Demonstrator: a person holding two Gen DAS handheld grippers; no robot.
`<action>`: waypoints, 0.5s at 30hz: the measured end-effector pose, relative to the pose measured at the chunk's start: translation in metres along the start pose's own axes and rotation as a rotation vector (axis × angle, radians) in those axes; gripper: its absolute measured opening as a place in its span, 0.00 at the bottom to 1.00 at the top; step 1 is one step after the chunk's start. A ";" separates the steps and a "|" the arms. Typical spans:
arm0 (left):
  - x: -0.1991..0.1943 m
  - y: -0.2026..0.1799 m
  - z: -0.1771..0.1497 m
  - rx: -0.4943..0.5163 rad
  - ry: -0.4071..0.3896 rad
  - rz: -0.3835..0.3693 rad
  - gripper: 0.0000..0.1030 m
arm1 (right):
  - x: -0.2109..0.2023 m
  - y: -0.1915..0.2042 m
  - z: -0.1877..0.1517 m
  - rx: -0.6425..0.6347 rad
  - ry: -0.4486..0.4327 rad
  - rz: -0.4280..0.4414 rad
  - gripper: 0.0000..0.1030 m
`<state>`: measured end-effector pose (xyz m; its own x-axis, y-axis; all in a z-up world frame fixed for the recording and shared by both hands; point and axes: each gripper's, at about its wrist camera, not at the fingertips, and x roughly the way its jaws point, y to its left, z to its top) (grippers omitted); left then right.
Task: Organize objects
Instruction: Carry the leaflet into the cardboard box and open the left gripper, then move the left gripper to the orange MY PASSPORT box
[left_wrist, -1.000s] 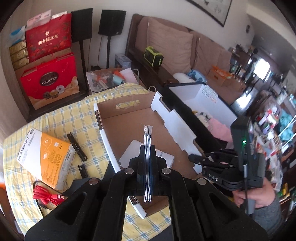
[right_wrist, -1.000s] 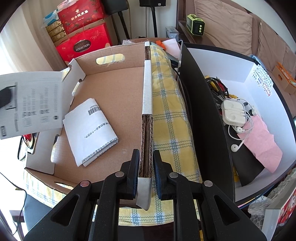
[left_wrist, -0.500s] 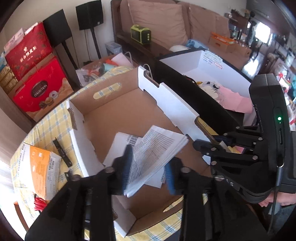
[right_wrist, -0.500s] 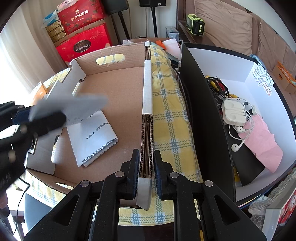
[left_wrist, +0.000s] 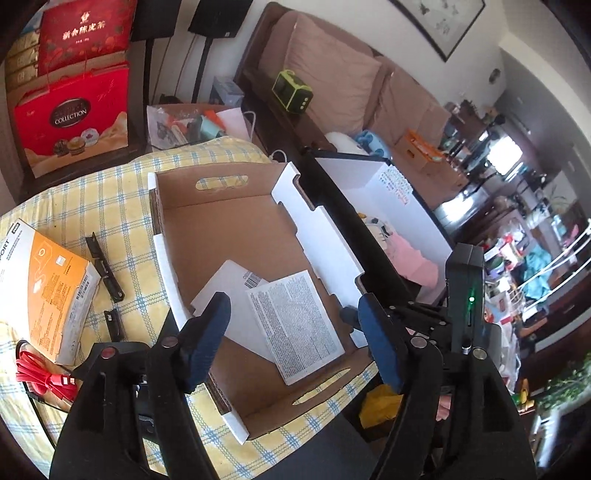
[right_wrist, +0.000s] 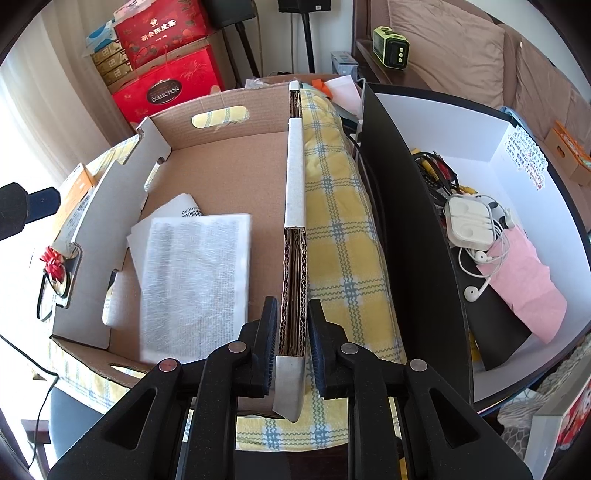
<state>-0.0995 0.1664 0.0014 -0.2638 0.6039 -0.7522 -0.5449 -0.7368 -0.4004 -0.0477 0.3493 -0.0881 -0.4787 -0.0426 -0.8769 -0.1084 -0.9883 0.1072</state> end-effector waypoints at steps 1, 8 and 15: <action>-0.002 0.003 0.000 -0.007 -0.002 0.002 0.66 | 0.000 0.000 0.000 -0.002 0.001 -0.001 0.17; -0.022 0.033 -0.003 -0.061 -0.044 0.067 0.75 | 0.001 0.001 0.001 -0.005 0.003 -0.002 0.17; -0.051 0.104 -0.006 -0.240 -0.093 0.109 0.81 | 0.001 0.001 0.001 -0.006 0.003 0.000 0.17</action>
<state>-0.1376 0.0573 -0.0047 -0.3885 0.5339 -0.7510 -0.3077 -0.8434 -0.4404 -0.0492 0.3482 -0.0881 -0.4763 -0.0426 -0.8782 -0.1037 -0.9891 0.1042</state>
